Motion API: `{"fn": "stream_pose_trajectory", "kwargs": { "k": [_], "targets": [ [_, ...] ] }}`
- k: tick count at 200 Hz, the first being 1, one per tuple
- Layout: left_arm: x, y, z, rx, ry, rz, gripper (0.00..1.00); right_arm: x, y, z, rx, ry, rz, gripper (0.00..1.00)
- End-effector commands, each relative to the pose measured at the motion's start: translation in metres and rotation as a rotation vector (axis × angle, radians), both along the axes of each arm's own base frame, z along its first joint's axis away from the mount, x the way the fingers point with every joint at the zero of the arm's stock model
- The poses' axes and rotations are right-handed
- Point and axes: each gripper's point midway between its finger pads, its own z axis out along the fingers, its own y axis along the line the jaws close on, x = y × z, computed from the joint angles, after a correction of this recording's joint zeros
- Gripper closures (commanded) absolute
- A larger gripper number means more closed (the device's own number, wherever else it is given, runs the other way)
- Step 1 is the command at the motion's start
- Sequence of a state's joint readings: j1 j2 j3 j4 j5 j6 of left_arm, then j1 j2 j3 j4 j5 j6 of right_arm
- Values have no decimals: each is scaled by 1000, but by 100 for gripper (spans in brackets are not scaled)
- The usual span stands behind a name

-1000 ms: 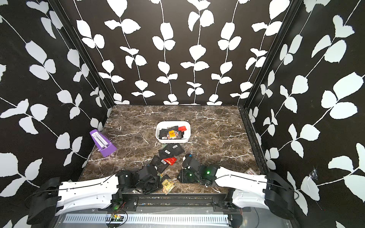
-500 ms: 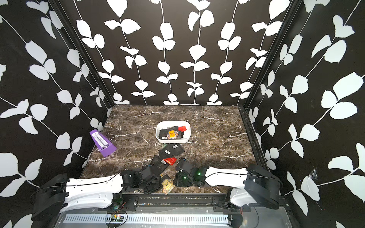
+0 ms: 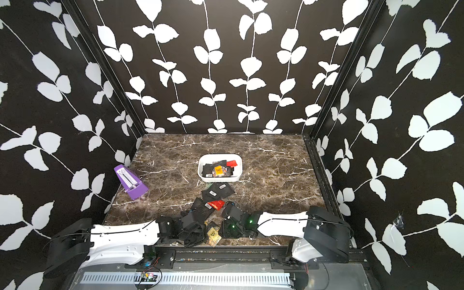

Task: Put the tea bags into the storage box
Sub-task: Pick up the tea bag from the center of the board.

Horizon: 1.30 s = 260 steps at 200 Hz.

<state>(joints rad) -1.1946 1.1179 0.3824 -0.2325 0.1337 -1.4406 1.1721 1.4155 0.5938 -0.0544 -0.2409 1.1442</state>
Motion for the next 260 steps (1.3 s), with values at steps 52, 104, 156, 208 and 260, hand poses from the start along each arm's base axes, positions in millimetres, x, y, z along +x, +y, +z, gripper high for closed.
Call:
{"fn": "stream_pose_trajectory", "kwargs": {
  "k": [52,104,156,208,260],
  "targets": [
    [-6,15,-15,61,17,2,100,-1,-4,-6,-17,-1,-23,58],
    [-6,16,-16,63,19,3,100,-3,1,-14,-10,23,-18,60],
    [-5,15,-16,60,17,3,100,-4,3,-15,-10,29,-16,65],
    [-5,12,-17,60,19,-6,100,-4,7,-19,-15,38,-9,73],
    [-6,12,-17,58,19,-11,100,-2,7,-20,-24,30,-12,85]
  ]
}}
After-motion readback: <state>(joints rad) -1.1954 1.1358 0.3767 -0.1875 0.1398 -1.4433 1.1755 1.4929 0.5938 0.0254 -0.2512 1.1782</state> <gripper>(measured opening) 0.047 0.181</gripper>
